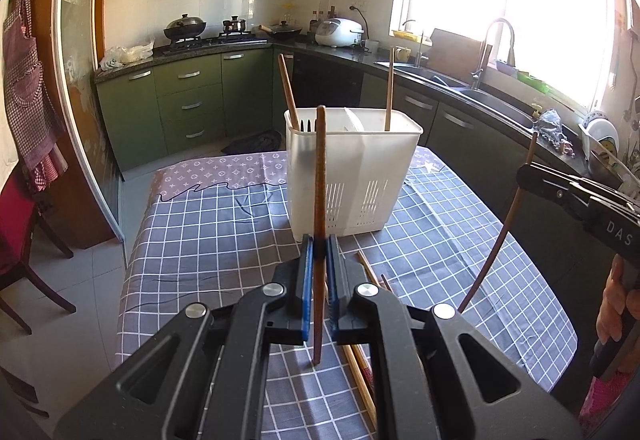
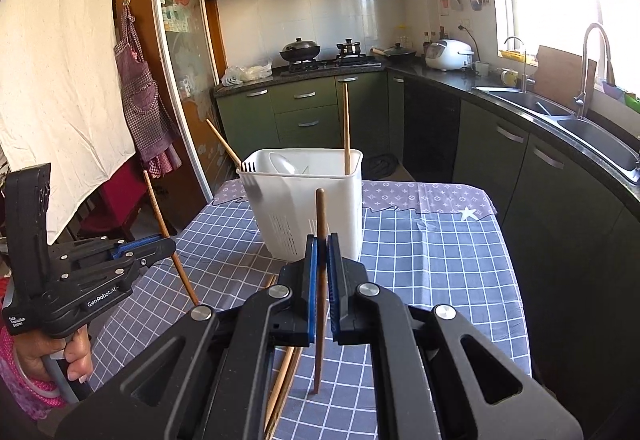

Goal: Organize utensils
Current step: 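Lift both chopsticks and lower them upright into the white caddy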

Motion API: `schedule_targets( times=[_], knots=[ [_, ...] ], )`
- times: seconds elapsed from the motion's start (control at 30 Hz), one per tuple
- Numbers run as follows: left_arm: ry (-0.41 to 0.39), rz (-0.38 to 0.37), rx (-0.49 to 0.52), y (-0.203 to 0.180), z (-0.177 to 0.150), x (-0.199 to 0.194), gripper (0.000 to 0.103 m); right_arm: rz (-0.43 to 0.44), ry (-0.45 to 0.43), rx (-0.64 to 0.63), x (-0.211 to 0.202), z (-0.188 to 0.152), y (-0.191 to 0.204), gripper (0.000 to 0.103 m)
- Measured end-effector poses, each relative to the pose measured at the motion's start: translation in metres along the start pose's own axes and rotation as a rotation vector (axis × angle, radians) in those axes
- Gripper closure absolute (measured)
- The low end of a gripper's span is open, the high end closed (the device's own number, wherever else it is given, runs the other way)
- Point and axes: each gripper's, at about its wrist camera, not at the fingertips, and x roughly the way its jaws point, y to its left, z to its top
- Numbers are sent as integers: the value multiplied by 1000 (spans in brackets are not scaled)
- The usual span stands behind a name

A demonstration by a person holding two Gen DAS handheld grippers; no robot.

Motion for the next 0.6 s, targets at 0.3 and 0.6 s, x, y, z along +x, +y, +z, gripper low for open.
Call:
schedule_targets(
  times=[0.3, 0.6],
  knots=[
    [0, -1, 5, -1, 3, 1, 96, 11, 4, -1, 3, 3, -1, 97],
    [-5, -24, -8, 2, 15, -1, 96, 26, -27, -11, -5, 19, 1, 97]
  ],
)
